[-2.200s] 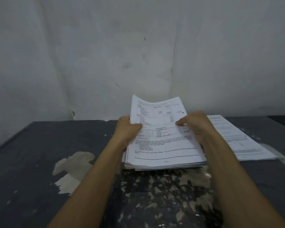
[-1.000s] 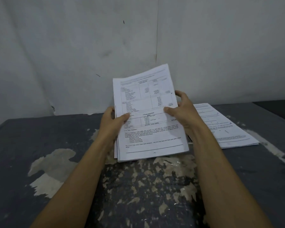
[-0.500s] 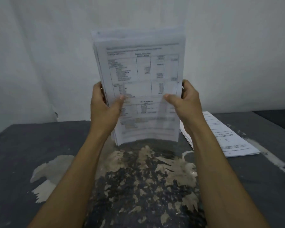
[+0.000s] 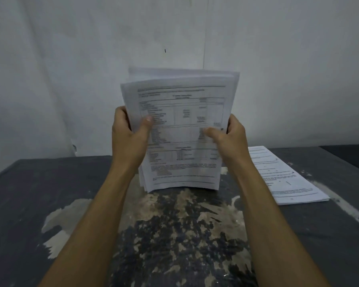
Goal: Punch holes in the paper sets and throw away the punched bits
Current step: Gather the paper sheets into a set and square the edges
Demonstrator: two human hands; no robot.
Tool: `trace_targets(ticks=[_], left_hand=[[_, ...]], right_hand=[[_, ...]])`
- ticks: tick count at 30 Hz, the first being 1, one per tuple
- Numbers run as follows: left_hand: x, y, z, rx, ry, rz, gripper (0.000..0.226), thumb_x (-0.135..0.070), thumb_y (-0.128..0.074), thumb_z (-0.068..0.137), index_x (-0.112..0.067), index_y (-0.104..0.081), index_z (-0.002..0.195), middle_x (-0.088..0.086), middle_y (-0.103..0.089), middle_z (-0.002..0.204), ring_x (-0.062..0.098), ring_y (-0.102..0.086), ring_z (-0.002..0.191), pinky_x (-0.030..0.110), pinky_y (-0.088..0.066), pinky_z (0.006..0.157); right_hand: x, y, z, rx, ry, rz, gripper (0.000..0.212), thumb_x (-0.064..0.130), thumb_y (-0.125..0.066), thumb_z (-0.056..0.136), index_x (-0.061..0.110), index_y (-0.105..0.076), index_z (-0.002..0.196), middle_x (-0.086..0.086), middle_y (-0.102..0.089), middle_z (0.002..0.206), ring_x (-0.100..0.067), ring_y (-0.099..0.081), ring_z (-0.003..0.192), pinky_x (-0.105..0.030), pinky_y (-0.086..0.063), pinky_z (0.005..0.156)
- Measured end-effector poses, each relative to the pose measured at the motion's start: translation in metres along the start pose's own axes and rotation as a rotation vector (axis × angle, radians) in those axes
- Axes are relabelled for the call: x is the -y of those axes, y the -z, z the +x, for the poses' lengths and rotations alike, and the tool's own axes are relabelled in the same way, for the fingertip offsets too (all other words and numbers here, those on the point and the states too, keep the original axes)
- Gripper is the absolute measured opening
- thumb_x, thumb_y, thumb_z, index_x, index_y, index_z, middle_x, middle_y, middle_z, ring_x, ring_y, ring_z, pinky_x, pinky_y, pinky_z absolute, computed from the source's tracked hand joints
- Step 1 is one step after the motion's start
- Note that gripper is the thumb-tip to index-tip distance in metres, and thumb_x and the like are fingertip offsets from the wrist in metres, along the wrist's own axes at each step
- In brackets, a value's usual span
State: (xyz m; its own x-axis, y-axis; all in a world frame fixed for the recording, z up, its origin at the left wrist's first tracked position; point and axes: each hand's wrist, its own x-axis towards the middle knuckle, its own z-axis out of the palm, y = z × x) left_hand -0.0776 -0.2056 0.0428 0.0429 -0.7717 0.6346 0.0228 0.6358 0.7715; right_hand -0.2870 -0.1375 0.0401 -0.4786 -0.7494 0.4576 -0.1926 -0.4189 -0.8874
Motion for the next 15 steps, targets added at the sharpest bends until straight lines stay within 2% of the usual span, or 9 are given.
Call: trace_targets(ticks=[3, 7, 9, 12, 15], left_hand=[[0.016, -0.002, -0.009, 0.056, 0.085, 0.05, 0.013, -0.03, -0.061, 0.099, -0.024, -0.058, 0.11, -0.01, -0.069, 0.107, 0.002, -0.07, 0.091, 0.026, -0.061, 0.076], [0.023, -0.006, -0.014, 0.079, 0.074, 0.086, 0.011, -0.029, -0.054, 0.103, -0.024, -0.057, 0.113, -0.015, -0.068, 0.105, -0.005, -0.068, 0.089, 0.014, -0.056, 0.068], [0.02, -0.007, -0.013, 0.08, 0.059, 0.118, 0.012, -0.027, -0.052, 0.104, -0.02, -0.056, 0.113, -0.015, -0.066, 0.106, -0.006, -0.066, 0.091, 0.014, -0.055, 0.07], [0.015, -0.013, -0.014, 0.062, 0.049, 0.142, 0.014, -0.027, -0.051, 0.105, -0.017, -0.055, 0.112, -0.014, -0.066, 0.106, -0.004, -0.066, 0.091, 0.015, -0.055, 0.07], [0.012, -0.027, -0.014, 0.077, 0.065, 0.161, 0.013, -0.029, -0.05, 0.105, -0.018, -0.054, 0.11, -0.014, -0.065, 0.104, -0.001, -0.065, 0.091, 0.017, -0.054, 0.067]], right_hand=[[-0.022, -0.002, -0.007, 0.01, -0.113, -0.045, 0.02, 0.011, -0.064, 0.089, 0.025, -0.064, 0.103, 0.016, -0.071, 0.097, -0.006, -0.068, 0.09, -0.017, -0.054, 0.065], [-0.031, -0.003, -0.008, 0.015, -0.148, -0.053, 0.021, 0.012, -0.057, 0.095, 0.027, -0.064, 0.106, 0.016, -0.069, 0.101, -0.004, -0.066, 0.094, -0.016, -0.052, 0.067], [-0.029, -0.001, -0.007, 0.017, -0.131, -0.098, 0.018, 0.012, -0.059, 0.096, 0.024, -0.064, 0.109, 0.013, -0.07, 0.102, -0.005, -0.066, 0.093, -0.016, -0.052, 0.067], [-0.024, 0.004, -0.003, -0.028, -0.09, -0.194, 0.01, 0.013, -0.063, 0.095, 0.016, -0.063, 0.104, 0.009, -0.069, 0.099, -0.005, -0.066, 0.085, -0.01, -0.05, 0.056], [-0.015, 0.018, 0.004, -0.072, -0.098, -0.24, 0.009, 0.011, -0.065, 0.094, 0.019, -0.064, 0.098, 0.013, -0.067, 0.094, -0.002, -0.065, 0.08, -0.008, -0.048, 0.05]])
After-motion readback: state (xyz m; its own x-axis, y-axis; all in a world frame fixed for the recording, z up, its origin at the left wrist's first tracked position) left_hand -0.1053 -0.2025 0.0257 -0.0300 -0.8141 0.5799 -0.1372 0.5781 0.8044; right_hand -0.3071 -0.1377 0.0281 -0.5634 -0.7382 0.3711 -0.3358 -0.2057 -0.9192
